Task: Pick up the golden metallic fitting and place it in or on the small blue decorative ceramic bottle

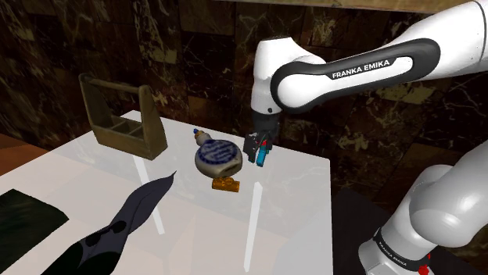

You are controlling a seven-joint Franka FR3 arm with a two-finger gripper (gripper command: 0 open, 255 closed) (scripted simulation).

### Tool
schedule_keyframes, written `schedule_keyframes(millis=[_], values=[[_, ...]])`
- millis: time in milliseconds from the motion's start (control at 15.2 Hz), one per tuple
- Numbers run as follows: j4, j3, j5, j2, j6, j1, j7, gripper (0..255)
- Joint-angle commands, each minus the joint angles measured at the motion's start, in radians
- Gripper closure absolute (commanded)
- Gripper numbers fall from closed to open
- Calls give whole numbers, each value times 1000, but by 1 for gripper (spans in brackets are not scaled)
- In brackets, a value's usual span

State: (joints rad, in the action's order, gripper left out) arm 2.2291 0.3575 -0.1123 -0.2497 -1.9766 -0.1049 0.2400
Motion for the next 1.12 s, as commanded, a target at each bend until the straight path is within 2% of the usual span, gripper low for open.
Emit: schedule_keyframes(millis=[0,462,1056], values=[[-36,31,30,73,-39,-5,39,0],[-197,106,180,326,-107,-51,194,0],[-143,101,209,373,-202,-55,214,0]])
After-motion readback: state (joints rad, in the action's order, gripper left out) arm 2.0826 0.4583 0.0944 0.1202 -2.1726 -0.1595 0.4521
